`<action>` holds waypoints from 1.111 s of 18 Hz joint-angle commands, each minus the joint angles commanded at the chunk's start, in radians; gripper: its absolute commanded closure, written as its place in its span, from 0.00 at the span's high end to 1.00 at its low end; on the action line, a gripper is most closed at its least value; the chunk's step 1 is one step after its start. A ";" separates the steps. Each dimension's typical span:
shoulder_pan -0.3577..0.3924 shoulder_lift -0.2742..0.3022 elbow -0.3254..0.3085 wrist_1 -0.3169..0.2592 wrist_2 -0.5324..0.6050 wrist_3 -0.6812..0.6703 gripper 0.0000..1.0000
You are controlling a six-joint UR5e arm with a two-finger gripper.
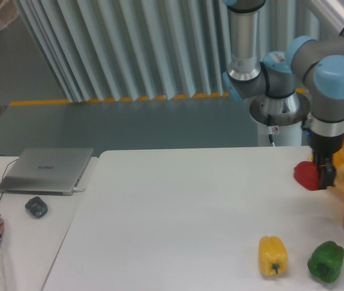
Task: Place the red peppers in a basket
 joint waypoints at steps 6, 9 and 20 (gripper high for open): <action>0.138 0.000 -0.002 0.000 0.000 0.212 0.40; 0.205 -0.002 -0.020 0.011 0.002 0.336 0.41; 0.236 -0.008 -0.029 0.023 -0.005 0.365 1.00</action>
